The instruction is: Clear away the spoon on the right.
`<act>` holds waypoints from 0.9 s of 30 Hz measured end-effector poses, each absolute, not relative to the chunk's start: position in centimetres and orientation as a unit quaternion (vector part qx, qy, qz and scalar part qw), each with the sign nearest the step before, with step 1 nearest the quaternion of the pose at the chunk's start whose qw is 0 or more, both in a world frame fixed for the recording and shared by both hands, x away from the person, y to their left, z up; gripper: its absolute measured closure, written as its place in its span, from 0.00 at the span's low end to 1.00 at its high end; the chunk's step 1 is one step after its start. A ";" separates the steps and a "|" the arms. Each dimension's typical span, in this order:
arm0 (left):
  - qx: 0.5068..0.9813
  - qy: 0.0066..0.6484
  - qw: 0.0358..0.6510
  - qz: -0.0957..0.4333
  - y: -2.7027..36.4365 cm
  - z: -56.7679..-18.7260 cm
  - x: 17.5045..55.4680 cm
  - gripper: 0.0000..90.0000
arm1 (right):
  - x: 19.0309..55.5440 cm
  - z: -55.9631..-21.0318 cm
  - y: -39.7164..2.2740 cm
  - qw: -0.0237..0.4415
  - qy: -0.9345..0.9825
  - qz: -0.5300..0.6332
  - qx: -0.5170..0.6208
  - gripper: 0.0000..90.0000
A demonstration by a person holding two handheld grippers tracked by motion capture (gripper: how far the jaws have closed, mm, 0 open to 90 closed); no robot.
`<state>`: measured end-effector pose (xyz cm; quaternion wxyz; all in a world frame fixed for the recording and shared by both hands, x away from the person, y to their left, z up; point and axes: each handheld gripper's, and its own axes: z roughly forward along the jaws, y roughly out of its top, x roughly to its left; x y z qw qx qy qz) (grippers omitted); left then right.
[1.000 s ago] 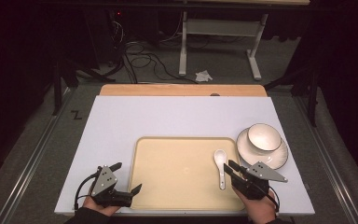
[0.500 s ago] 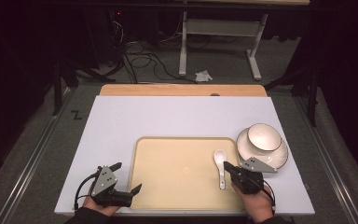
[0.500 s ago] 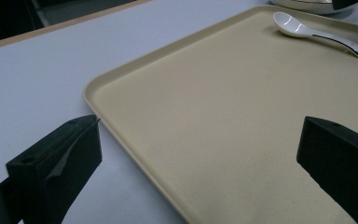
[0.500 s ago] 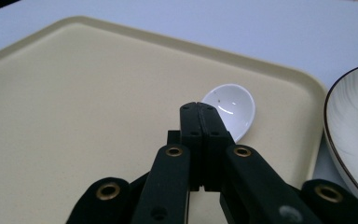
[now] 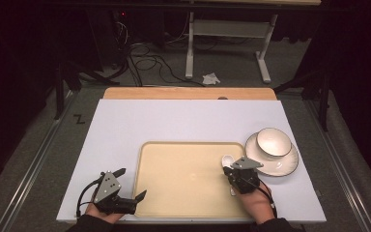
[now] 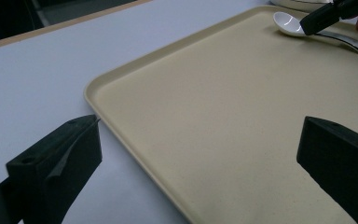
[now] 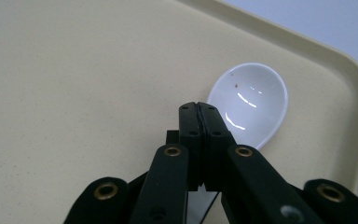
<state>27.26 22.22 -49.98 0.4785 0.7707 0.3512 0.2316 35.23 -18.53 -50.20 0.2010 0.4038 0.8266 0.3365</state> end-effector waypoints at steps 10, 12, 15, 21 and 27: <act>0.772 0.351 0.477 0.232 22.1 -50.0 27.3 0.01 | 36.3 -49.7 -19.3 0.203 0.824 0.341 0.405 0.89; 0.772 0.351 0.477 0.232 22.1 -50.0 27.3 0.01 | 36.4 -49.8 -19.2 0.201 0.826 0.336 0.405 0.90; 0.771 0.352 0.478 0.231 22.2 -50.0 27.3 0.01 | 36.8 -50.3 -18.9 0.198 0.835 0.317 0.404 0.91; 0.772 0.351 0.477 0.231 22.1 -50.0 27.3 0.01 | 37.0 -50.0 -19.4 0.213 0.821 0.311 0.429 0.96; 0.770 0.351 0.479 0.231 22.1 -50.0 27.3 0.01 | 37.1 -50.1 -20.1 0.214 0.818 0.310 0.435 0.94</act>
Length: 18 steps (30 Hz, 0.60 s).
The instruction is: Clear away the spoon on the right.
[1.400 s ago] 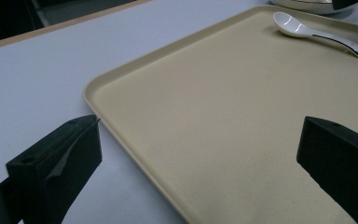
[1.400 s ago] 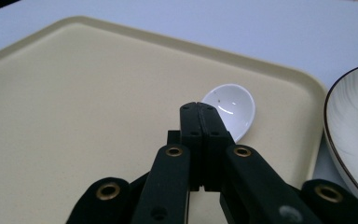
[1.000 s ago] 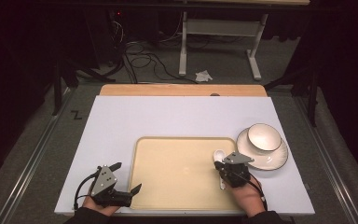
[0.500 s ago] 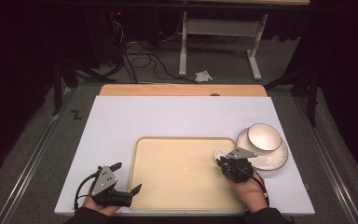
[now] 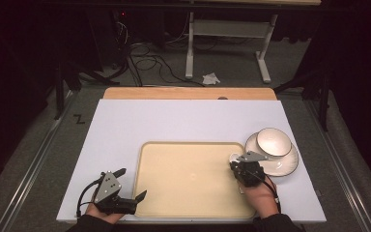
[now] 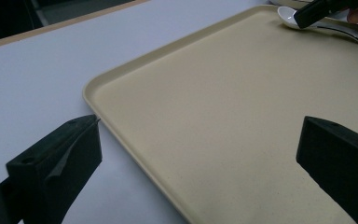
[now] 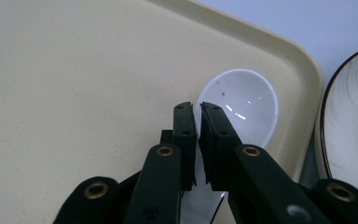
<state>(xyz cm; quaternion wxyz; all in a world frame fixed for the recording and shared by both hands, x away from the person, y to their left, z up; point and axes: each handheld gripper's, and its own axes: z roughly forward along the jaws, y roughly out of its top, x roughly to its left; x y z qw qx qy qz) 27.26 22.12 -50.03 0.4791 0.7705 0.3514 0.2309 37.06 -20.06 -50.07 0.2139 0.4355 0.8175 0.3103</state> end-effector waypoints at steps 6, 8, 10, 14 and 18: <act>0.770 0.353 0.479 0.232 22.2 -50.0 27.2 0.01 | 36.0 -48.3 -21.2 0.218 0.784 0.398 0.424 0.72; 0.769 0.353 0.479 0.233 22.3 -50.0 27.2 0.01 | 35.8 -48.0 -21.5 0.220 0.779 0.413 0.418 0.67; 0.768 0.354 0.480 0.234 22.3 -50.0 27.1 0.01 | 35.2 -47.4 -22.5 0.210 0.761 0.454 0.412 0.52; 0.765 0.356 0.481 0.237 22.4 -49.9 27.1 0.00 | 34.5 -46.9 -24.0 0.199 0.753 0.489 0.392 0.28; 0.761 0.358 0.485 0.238 22.4 -49.9 27.1 0.00 | 33.9 -46.8 -25.2 0.205 0.747 0.493 0.396 0.14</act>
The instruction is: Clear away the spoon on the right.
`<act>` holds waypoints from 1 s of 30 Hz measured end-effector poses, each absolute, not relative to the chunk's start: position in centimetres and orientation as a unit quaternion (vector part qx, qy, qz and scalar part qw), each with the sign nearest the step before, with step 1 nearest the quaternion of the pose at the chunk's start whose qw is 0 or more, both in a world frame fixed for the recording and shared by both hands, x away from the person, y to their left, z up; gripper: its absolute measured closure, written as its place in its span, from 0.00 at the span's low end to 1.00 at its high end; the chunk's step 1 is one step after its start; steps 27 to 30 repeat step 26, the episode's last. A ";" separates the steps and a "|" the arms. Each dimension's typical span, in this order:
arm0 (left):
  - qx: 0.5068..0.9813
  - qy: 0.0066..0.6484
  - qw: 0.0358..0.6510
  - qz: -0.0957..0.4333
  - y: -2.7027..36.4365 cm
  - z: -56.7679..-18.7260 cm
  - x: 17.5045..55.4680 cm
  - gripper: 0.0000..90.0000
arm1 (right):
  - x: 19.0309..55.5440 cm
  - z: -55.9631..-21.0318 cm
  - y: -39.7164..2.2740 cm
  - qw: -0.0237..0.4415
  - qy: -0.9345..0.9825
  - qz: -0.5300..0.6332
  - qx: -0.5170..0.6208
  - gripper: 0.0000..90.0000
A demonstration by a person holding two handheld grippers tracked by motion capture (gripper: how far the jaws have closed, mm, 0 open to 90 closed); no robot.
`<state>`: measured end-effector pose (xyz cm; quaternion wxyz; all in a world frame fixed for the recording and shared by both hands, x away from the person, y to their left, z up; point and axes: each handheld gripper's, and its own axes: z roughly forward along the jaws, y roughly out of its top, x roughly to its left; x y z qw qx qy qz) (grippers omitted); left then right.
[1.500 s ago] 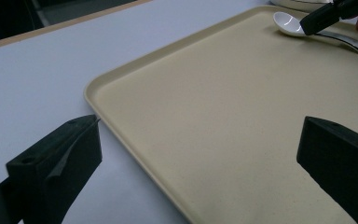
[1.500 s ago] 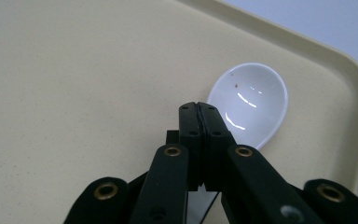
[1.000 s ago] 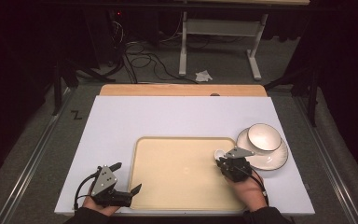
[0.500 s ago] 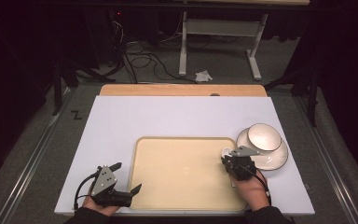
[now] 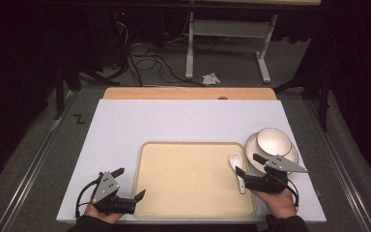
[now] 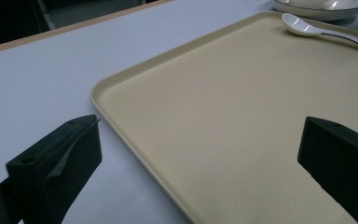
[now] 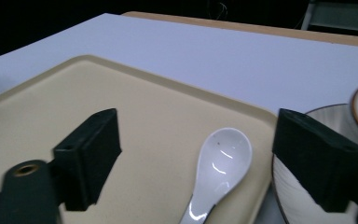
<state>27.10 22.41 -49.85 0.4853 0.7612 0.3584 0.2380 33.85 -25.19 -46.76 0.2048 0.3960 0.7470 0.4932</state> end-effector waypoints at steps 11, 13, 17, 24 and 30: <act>0.759 0.359 0.486 0.243 22.2 -49.8 27.0 0.00 | 31.0 -46.4 -27.9 0.236 0.732 0.498 0.400 0.00; 0.759 0.359 0.485 0.243 22.2 -49.8 27.1 0.00 | 31.0 -46.6 -28.0 0.234 0.732 0.500 0.399 0.00; 0.758 0.361 0.486 0.243 22.3 -49.8 27.1 0.00 | 31.3 -46.8 -28.1 0.229 0.732 0.501 0.400 0.00; 0.759 0.360 0.485 0.243 22.2 -49.8 27.1 0.00 | 31.4 -46.9 -28.1 0.229 0.734 0.499 0.400 0.01; 0.759 0.359 0.485 0.243 22.2 -49.8 27.1 0.00 | 31.4 -46.9 -28.1 0.225 0.733 0.500 0.403 0.01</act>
